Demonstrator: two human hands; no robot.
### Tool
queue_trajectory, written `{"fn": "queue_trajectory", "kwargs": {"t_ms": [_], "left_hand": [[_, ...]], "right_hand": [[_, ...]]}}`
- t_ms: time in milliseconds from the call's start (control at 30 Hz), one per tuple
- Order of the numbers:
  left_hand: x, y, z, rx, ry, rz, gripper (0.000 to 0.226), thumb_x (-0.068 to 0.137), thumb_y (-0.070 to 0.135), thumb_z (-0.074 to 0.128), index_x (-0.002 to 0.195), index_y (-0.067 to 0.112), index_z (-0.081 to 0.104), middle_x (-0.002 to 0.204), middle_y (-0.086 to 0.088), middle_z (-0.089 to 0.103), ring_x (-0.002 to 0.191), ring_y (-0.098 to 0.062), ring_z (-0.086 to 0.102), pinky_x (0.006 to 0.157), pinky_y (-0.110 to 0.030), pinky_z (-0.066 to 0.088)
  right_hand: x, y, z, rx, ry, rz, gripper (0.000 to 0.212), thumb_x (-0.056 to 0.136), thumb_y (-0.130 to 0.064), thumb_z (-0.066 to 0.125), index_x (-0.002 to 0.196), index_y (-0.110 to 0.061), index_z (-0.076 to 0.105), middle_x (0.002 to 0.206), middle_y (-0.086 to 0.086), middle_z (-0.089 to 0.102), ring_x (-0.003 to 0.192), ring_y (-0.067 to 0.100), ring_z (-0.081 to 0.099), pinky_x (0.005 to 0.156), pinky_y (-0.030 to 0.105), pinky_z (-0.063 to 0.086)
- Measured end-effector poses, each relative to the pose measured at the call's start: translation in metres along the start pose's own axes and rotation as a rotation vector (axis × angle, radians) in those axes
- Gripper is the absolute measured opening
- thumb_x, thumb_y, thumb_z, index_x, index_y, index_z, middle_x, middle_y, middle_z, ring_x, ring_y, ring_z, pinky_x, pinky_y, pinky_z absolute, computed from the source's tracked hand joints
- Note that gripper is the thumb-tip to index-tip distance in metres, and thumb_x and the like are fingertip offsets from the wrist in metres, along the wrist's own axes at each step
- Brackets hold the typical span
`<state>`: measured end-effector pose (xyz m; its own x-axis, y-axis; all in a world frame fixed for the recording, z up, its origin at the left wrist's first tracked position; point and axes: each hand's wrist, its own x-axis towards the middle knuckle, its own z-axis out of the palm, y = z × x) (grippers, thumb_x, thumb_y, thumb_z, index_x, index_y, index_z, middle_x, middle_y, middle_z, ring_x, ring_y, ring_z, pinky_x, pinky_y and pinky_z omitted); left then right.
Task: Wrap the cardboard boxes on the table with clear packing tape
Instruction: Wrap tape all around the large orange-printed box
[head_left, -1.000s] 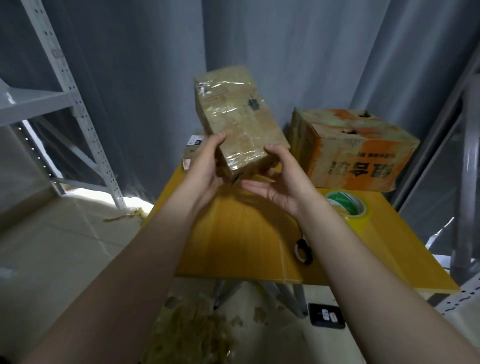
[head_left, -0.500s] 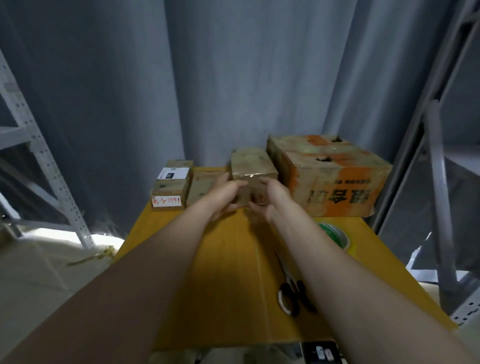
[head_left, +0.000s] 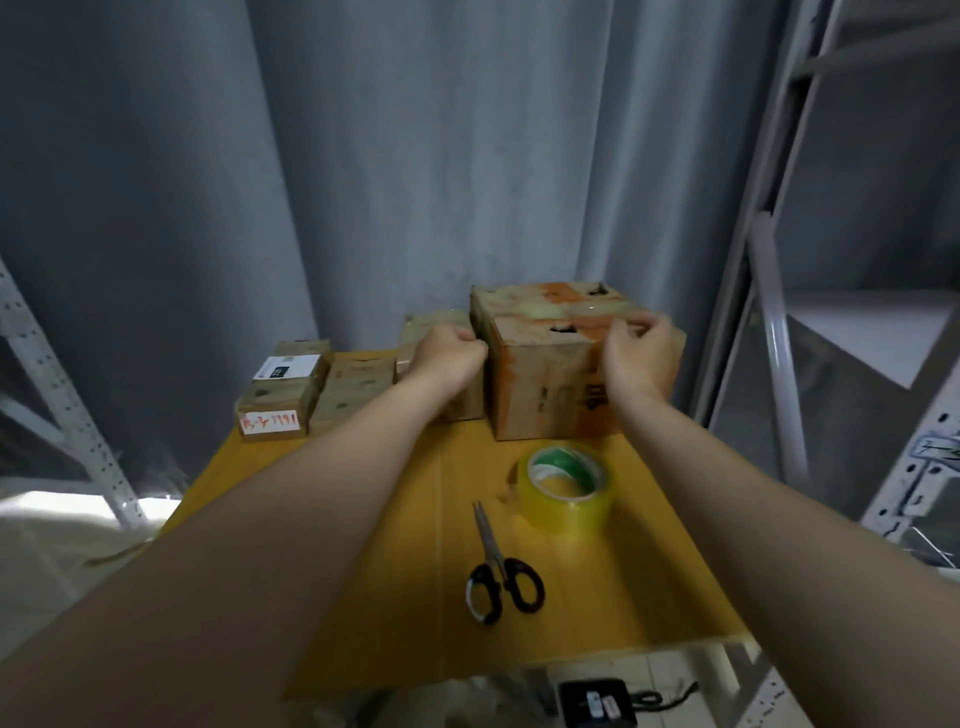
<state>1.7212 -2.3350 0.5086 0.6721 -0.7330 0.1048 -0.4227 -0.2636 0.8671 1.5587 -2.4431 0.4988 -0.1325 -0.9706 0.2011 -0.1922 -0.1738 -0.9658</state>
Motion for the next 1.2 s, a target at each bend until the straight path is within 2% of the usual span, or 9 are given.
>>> {"fn": "queue_trajectory", "kwargs": {"t_ms": [100, 267, 367, 500, 600, 700, 900, 1067, 1200], "left_hand": [[0.005, 0.011, 0.019, -0.077, -0.020, -0.037, 0.018, 0.096, 0.024, 0.053, 0.094, 0.017, 0.069, 0.087, -0.006, 0.068, 0.082, -0.031, 0.066, 0.073, -0.041, 0.061], [0.018, 0.018, 0.046, -0.066, -0.006, -0.111, 0.025, 0.097, 0.034, 0.053, 0.105, 0.015, 0.067, 0.099, -0.011, 0.072, 0.085, -0.033, 0.071, 0.072, -0.051, 0.065], [0.021, 0.018, 0.058, -0.078, 0.009, -0.135, 0.033, 0.101, 0.041, 0.049, 0.111, 0.014, 0.065, 0.103, -0.010, 0.068, 0.084, -0.037, 0.069, 0.065, -0.053, 0.065], [0.021, 0.015, 0.065, -0.185, 0.037, -0.126, 0.031, 0.103, 0.038, 0.048, 0.123, 0.023, 0.067, 0.118, -0.006, 0.067, 0.097, -0.034, 0.067, 0.063, -0.047, 0.066], [0.017, 0.014, 0.065, -0.291, 0.015, -0.088, 0.029, 0.106, 0.034, 0.048, 0.128, 0.031, 0.066, 0.125, -0.001, 0.067, 0.104, -0.029, 0.067, 0.070, -0.047, 0.066], [0.011, 0.019, 0.058, -0.459, -0.015, -0.056, 0.037, 0.109, 0.030, 0.049, 0.145, 0.033, 0.058, 0.136, 0.005, 0.063, 0.117, -0.025, 0.063, 0.085, -0.051, 0.063], [-0.019, 0.050, -0.005, -0.509, 0.074, 0.031, 0.049, 0.109, 0.024, 0.050, 0.157, 0.032, 0.041, 0.161, 0.010, 0.041, 0.143, -0.025, 0.045, 0.080, -0.054, 0.064], [-0.062, 0.054, -0.085, -0.589, 0.220, 0.059, 0.033, 0.106, 0.031, 0.056, 0.138, 0.026, 0.059, 0.137, 0.002, 0.062, 0.123, -0.025, 0.060, 0.075, -0.058, 0.063], [-0.121, 0.042, -0.153, -0.601, 0.326, 0.055, 0.027, 0.099, 0.038, 0.066, 0.119, 0.020, 0.062, 0.117, 0.003, 0.066, 0.103, -0.017, 0.066, 0.067, -0.062, 0.062]], "right_hand": [[0.033, 0.020, -0.017, -0.143, 0.054, 0.159, 0.052, 0.097, -0.039, 0.054, 0.144, -0.022, 0.040, 0.153, 0.013, 0.032, 0.141, 0.038, 0.031, 0.114, 0.049, 0.031], [0.065, 0.045, -0.025, -0.011, -0.097, 0.363, 0.085, 0.092, -0.073, 0.050, 0.162, -0.037, 0.017, 0.167, 0.013, 0.012, 0.150, 0.046, 0.021, 0.120, 0.062, 0.026], [0.069, 0.047, -0.017, 0.176, -0.188, 0.390, 0.077, 0.092, -0.074, 0.052, 0.157, -0.040, 0.028, 0.160, 0.010, 0.031, 0.138, 0.041, 0.042, 0.109, 0.061, 0.041], [0.066, 0.049, -0.007, 0.364, -0.173, 0.363, 0.043, 0.092, -0.059, 0.063, 0.123, -0.037, 0.043, 0.116, 0.002, 0.064, 0.098, 0.024, 0.064, 0.090, 0.048, 0.054], [0.064, 0.049, -0.006, 0.374, -0.044, 0.312, 0.035, 0.071, -0.068, 0.061, 0.095, -0.050, 0.043, 0.109, -0.006, 0.064, 0.108, 0.031, 0.060, 0.098, 0.056, 0.050], [0.052, 0.032, -0.013, 0.445, 0.031, 0.243, 0.030, 0.067, -0.065, 0.059, 0.090, -0.055, 0.043, 0.106, -0.009, 0.062, 0.111, 0.029, 0.058, 0.096, 0.053, 0.053], [0.005, -0.030, -0.021, 0.675, 0.117, 0.164, 0.024, 0.081, -0.043, 0.063, 0.094, -0.034, 0.045, 0.108, 0.002, 0.063, 0.115, 0.030, 0.058, 0.096, 0.055, 0.055], [-0.059, -0.078, -0.020, 0.777, 0.062, 0.169, 0.025, 0.086, -0.030, 0.065, 0.100, -0.019, 0.048, 0.106, 0.006, 0.061, 0.086, 0.021, 0.061, 0.060, 0.028, 0.050], [-0.135, -0.101, -0.017, 0.835, -0.098, 0.264, 0.032, 0.067, -0.040, 0.064, 0.088, -0.022, 0.047, 0.092, 0.003, 0.058, 0.080, 0.022, 0.056, 0.069, 0.038, 0.047]]}}
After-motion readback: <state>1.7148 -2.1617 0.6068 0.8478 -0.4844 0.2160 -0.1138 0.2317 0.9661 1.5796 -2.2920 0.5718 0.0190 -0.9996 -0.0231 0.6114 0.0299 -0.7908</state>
